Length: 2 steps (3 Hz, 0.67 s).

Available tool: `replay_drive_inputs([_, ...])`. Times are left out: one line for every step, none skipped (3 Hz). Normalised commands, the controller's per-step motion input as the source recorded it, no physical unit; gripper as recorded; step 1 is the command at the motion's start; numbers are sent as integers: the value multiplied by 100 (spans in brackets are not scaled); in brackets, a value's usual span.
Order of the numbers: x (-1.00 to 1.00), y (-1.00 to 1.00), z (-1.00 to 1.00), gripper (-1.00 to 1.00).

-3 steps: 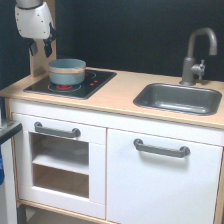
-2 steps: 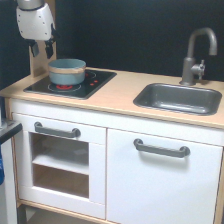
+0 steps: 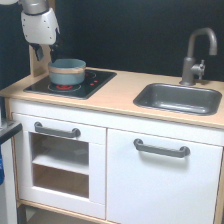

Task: Place the pot in the sink

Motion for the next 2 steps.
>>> replay_drive_inputs([23, 34, -85, 100])
replay_drive_inputs([10, 31, -81, 100])
